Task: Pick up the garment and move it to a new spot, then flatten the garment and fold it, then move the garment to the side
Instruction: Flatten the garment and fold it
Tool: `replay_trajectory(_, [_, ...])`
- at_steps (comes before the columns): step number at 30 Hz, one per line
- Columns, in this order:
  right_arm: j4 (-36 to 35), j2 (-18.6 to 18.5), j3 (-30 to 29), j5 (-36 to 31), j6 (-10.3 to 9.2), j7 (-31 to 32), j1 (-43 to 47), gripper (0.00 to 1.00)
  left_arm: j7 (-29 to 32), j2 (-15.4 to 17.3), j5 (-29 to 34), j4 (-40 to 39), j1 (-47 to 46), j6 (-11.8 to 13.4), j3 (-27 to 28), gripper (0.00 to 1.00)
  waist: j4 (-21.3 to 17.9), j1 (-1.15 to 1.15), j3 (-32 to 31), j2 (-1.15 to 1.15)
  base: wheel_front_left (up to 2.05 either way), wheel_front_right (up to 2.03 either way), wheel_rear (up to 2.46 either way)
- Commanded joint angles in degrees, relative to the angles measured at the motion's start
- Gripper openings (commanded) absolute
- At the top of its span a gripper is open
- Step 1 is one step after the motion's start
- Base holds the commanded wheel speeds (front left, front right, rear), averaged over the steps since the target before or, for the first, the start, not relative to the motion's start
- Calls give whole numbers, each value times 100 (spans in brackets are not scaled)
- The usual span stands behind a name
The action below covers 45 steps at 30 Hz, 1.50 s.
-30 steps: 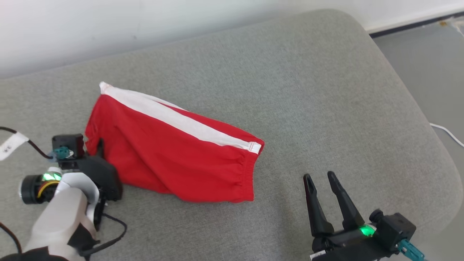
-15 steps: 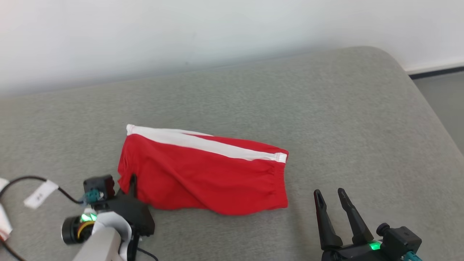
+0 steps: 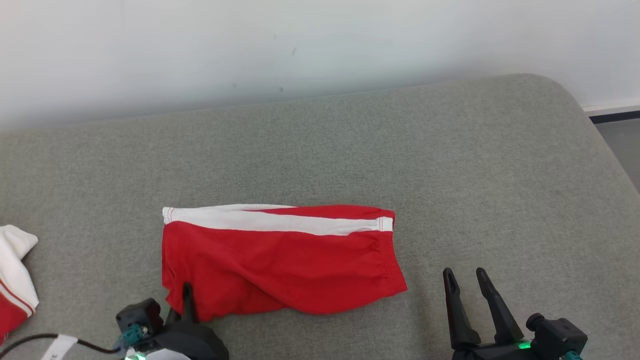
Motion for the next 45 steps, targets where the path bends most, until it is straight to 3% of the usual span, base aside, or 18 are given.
replay_trajectory(1, [33,30,-1,-69,8,-13,-17,100,-31,9,96,-163,209,71,-15,0,30,0,12,0,0,0,0])
replay_trajectory(3, [48,34,-12,-66,8,-12,-35,100,-31,-3,169,-347,314,121,-36,0,52,0,15,0,0,0,0])
replay_trajectory(6, [53,43,-28,-85,8,-12,-66,100,-31,60,366,-718,467,222,-33,49,84,0,7,0,0,0,0])
replay_trajectory(7, [54,44,-33,-92,8,-13,-73,100,-32,101,439,-868,509,245,-20,100,93,0,3,0,0,0,0])
replay_trajectory(13, [40,49,-100,-121,8,-12,-69,100,-33,196,802,-1613,747,286,124,100,164,0,-30,0,0,0,0])
replay_trajectory(24, [168,47,-411,-206,8,-13,30,100,-31,227,1650,-2852,1621,128,749,100,469,0,-261,0,0,0,0])
replay_trajectory(30, [388,60,-459,-256,8,-13,69,100,-31,95,1885,-3007,1984,43,1054,100,666,0,-326,0,0,0,0])
replay_trajectory(45, [861,85,-367,-272,8,-12,-262,100,-32,-19,2633,-3031,2192,-593,1199,100,883,0,-429,0,0,0,0])
